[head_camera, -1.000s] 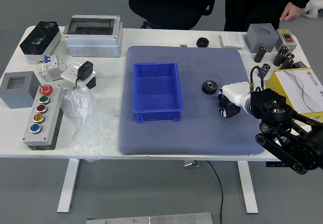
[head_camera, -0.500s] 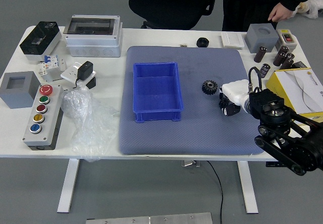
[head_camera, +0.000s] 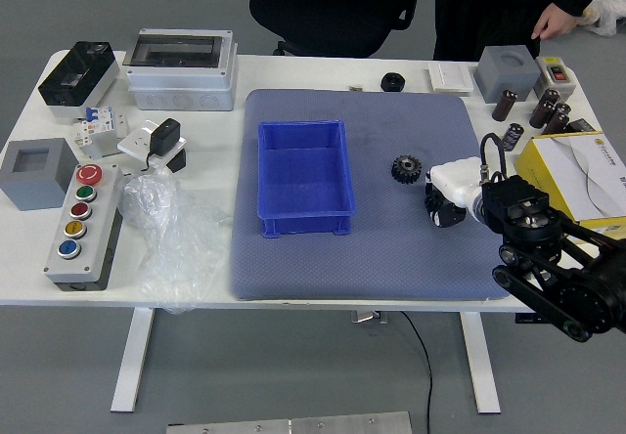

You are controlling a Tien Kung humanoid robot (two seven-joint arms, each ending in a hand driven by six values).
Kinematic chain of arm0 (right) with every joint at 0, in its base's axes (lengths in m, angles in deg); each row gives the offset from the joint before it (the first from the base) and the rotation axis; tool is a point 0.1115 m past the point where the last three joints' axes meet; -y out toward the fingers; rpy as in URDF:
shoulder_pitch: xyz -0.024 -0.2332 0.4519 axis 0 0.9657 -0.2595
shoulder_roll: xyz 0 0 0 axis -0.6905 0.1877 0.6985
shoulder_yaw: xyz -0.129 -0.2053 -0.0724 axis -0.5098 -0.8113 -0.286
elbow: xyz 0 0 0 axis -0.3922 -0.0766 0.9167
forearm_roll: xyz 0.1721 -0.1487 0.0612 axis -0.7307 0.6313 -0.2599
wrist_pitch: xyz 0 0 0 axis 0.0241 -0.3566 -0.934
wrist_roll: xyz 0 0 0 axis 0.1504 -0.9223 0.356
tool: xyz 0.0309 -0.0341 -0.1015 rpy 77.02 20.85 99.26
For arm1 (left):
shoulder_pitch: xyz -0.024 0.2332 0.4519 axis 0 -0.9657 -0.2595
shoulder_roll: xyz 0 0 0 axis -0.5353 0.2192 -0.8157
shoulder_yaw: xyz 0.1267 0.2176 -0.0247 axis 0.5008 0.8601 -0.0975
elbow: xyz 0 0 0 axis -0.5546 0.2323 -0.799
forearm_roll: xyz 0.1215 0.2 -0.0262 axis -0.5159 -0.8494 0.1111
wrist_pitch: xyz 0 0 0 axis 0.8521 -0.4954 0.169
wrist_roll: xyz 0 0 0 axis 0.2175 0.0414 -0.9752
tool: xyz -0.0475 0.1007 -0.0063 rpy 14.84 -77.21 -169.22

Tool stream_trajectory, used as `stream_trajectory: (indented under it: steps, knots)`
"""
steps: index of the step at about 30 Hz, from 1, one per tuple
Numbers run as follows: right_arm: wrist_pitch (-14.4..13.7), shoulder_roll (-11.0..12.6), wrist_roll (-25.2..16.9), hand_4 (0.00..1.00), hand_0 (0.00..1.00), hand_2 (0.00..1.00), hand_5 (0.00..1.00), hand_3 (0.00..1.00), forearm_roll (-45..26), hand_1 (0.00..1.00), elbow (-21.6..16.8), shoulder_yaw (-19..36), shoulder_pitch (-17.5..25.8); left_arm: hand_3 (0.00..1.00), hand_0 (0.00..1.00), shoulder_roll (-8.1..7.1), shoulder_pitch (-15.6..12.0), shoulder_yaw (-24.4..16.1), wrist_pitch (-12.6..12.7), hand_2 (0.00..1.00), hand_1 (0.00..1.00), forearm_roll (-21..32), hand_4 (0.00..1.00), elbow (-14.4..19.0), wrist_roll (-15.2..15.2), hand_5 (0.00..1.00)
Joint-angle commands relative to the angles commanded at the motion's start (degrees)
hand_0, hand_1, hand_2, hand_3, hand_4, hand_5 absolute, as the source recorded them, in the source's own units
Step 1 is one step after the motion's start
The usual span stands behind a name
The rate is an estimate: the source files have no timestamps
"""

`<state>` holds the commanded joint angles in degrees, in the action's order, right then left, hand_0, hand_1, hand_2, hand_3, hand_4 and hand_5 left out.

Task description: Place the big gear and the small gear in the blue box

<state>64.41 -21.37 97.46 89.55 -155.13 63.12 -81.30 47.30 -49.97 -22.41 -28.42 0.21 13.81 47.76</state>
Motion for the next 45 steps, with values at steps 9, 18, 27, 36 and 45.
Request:
stream_trajectory:
  steps: [9,18,27,36,45]
  knots:
    - [-0.61,-0.33,0.11,0.559,0.500,0.670,0.274,0.651,0.40,0.519,0.31,-0.18,0.03,0.773,0.857,0.05,-0.01,0.05,-0.01,0.821,0.825,0.02,0.593,-0.01,-0.01,0.373]
    - [-2.69,-0.27,-0.12,0.534,0.477,0.592,0.285,0.638,2.00,0.484,0.37,-0.10,0.01,0.773,0.857,0.09,-0.01,0.01,-0.02,0.821,0.825,0.00,0.593,0.00,-0.02,0.372]
    - [-3.04,-0.26,-0.25,0.391,0.440,0.496,0.375,0.606,2.08,0.417,0.74,-0.25,0.19,0.773,0.857,0.12,-0.05,0.09,-0.02,0.821,0.824,0.04,0.594,-0.01,-0.04,0.373]
    - [-2.77,-0.31,-0.32,0.401,0.439,0.495,0.374,0.608,1.37,0.417,1.09,-0.59,0.36,0.772,0.857,0.16,-0.05,0.11,-0.04,0.822,0.825,0.03,0.594,-0.01,-0.05,0.373]
    - [-2.96,0.29,-0.24,0.428,0.441,0.491,0.355,0.611,1.79,0.420,0.43,-0.15,-0.13,0.773,0.857,0.08,-0.04,0.12,-0.07,0.821,0.824,0.01,0.593,0.00,-0.05,0.373]
